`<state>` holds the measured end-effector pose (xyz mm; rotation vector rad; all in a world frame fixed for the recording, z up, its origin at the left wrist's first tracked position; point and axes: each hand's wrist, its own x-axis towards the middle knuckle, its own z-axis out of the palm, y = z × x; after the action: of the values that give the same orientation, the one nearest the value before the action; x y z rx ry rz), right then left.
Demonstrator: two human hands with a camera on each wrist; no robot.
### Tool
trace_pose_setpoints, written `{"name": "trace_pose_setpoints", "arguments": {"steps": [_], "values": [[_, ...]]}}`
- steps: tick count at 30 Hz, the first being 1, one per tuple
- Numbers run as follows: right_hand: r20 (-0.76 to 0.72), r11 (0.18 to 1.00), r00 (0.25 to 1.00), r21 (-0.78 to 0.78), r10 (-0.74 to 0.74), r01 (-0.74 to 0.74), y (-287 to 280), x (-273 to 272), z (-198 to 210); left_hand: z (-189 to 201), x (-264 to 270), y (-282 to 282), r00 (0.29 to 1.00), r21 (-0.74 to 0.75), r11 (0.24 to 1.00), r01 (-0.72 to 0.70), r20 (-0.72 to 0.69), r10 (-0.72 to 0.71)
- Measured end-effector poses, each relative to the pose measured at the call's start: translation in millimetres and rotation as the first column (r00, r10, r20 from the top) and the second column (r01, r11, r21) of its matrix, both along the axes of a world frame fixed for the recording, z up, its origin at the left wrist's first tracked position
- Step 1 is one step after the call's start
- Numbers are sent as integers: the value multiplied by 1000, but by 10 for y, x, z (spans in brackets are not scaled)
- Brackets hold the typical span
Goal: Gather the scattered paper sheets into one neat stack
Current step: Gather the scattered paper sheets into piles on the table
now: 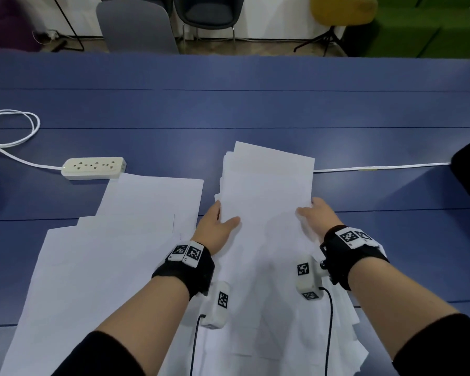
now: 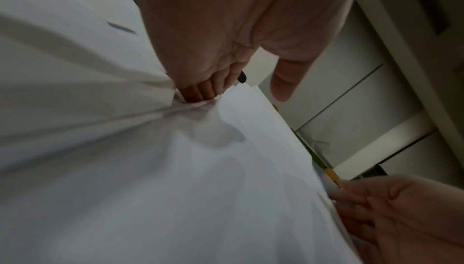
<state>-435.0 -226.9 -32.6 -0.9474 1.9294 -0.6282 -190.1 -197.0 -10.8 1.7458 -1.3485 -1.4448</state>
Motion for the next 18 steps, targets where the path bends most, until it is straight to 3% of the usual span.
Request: {"name": "trace_pose_setpoints", "arguments": {"steps": [3,6,8,12,18], "values": [[-87,999,996,41,0,4,292,-115,43,1,117,119,997,13,997,-77,2,77],[-290,969,933,189,211,-160,785,-337,-63,-31,311,422,995,87,993,-85,52,81],[-327,944,898,245,295,-221,1155,-407,-96,-62,432,665,995,121,990,-70,75,61],[-184,986,974,120,135,-114,1741,-202,-101,-72,445,994,1000,167,986,-8,3,8],[-139,997,990,-82,-5,-7,1957,198,-232,-174,136,1197,998,178,982,58,-15,-57]]}}
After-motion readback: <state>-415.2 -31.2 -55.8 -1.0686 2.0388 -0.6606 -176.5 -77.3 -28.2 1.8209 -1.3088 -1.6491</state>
